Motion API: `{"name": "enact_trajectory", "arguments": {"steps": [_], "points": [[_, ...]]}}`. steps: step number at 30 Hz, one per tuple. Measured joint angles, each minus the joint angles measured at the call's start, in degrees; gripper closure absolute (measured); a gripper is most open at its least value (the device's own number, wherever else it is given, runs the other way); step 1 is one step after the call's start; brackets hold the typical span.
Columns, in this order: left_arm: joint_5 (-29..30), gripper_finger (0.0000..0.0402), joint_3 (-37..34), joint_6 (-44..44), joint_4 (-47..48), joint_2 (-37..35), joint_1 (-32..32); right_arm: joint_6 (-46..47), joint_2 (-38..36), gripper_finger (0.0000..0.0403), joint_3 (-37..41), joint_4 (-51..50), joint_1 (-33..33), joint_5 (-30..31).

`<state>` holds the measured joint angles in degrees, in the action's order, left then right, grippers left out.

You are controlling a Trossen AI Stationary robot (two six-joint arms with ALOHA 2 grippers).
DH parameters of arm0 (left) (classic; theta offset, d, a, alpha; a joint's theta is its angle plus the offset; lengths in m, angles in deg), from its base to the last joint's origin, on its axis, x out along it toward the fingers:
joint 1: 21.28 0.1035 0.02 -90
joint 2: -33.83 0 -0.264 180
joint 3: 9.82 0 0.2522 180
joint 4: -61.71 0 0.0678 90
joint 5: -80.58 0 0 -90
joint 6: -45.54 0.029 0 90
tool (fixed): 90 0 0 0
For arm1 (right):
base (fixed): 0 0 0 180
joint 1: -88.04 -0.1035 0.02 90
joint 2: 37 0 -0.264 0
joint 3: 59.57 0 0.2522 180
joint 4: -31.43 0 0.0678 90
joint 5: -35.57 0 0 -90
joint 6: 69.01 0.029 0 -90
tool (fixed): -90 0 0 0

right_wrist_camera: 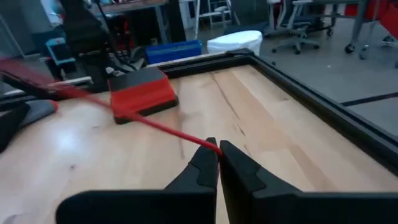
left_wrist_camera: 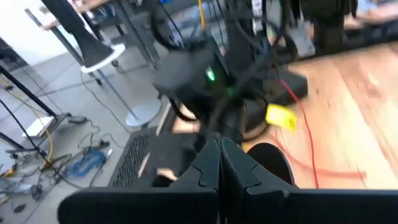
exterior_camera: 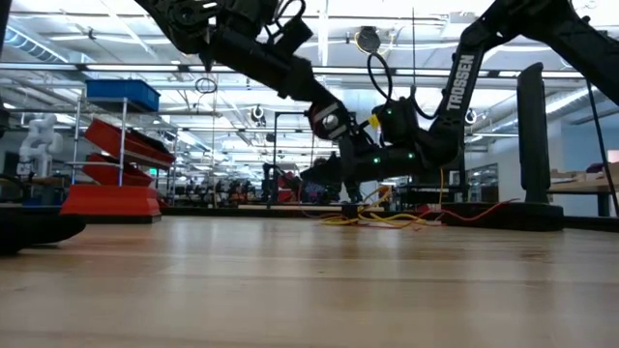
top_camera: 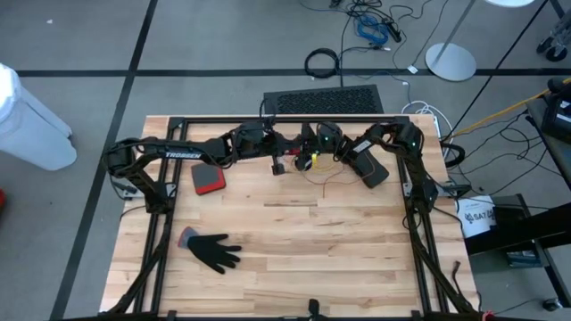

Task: Coil cords
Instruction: Coil the red wire into the spool

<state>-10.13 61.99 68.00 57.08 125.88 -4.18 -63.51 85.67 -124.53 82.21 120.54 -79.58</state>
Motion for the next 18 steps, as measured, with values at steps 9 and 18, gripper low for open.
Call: {"name": "enact_trajectory", "arguments": {"steps": [9,18], "points": [[0.26,0.0401,0.15,-1.26,-1.13,-0.37,0.04,2.42,-0.20,0.0403,0.04,3.21,-0.28,-2.97],[3.39,0.0402,0.17,-1.16,-4.89,-0.39,-0.28,7.43,-0.33,0.0403,0.06,8.98,-0.95,-1.52]]}}
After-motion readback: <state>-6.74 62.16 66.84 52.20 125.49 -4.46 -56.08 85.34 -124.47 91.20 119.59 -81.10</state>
